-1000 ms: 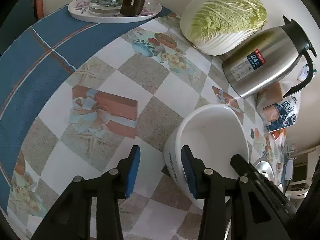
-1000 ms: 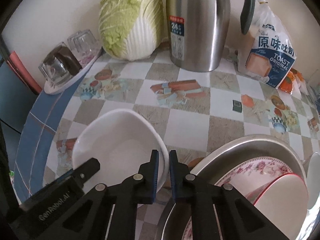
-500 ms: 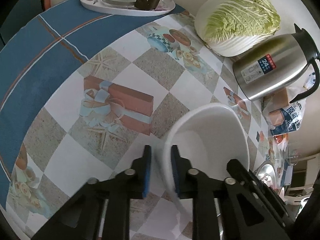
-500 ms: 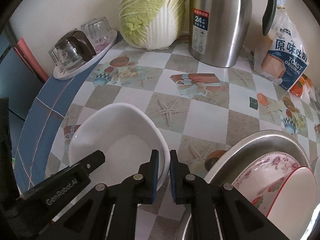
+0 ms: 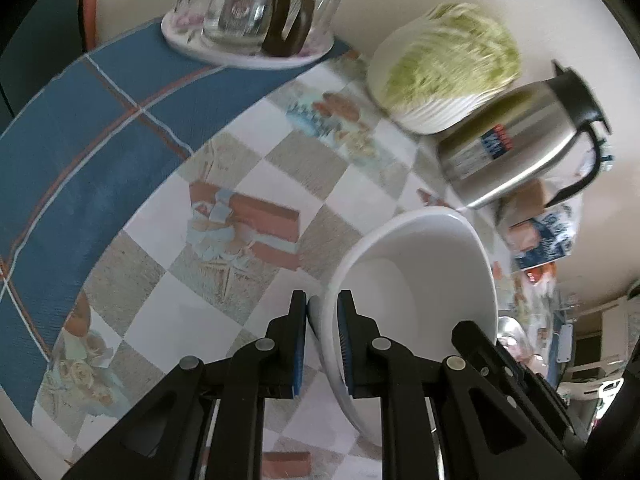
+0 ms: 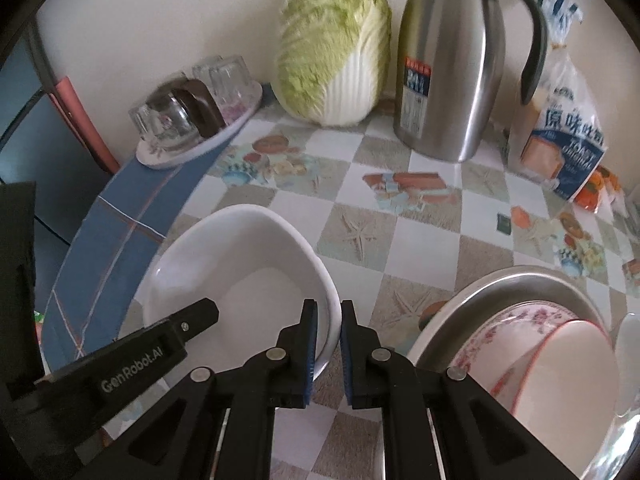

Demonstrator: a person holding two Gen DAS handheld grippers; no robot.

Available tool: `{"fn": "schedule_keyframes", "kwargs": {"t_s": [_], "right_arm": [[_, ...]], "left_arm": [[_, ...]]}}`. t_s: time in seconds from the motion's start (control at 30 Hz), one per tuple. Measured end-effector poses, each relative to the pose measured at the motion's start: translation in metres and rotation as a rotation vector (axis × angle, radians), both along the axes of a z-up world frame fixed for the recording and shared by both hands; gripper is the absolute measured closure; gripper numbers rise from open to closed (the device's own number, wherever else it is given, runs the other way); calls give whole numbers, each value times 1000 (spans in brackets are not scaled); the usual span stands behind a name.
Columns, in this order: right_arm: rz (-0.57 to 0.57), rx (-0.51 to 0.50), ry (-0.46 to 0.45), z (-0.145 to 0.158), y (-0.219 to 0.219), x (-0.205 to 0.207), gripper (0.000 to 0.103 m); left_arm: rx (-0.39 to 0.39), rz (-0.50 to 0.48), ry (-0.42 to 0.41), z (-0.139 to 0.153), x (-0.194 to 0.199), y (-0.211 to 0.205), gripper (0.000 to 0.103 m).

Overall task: Organize plates and bowls
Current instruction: 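Grasp the white square bowl rim with the left gripper while the right gripper grasps it too, then lift the white square bowl with both grippers and carry it over the steel basin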

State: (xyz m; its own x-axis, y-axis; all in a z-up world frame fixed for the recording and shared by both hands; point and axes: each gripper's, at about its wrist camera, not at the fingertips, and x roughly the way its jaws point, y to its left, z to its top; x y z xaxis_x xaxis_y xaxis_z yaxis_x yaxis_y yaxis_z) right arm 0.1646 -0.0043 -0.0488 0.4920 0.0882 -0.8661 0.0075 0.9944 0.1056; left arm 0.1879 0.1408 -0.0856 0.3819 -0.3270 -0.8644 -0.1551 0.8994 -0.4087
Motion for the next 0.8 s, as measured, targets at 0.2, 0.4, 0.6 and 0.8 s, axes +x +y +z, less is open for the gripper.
{"fn": "schedule_keyframes", "kwargs": {"t_s": [0.2, 0.4, 0.6, 0.8], "right_arm": [[-17, 23, -54, 26, -10, -23, 91], [-51, 27, -104, 47, -29, -46, 91], [-95, 37, -143, 63, -52, -68, 91], [-147, 58, -179, 75, -80, -91, 91]], "left_arm": [[16, -35, -80, 35, -14, -11, 87], [35, -100, -130, 55, -25, -35, 87], [48, -153, -175, 75, -37, -62, 87], [55, -218, -210, 90, -48, -94, 87]]}}
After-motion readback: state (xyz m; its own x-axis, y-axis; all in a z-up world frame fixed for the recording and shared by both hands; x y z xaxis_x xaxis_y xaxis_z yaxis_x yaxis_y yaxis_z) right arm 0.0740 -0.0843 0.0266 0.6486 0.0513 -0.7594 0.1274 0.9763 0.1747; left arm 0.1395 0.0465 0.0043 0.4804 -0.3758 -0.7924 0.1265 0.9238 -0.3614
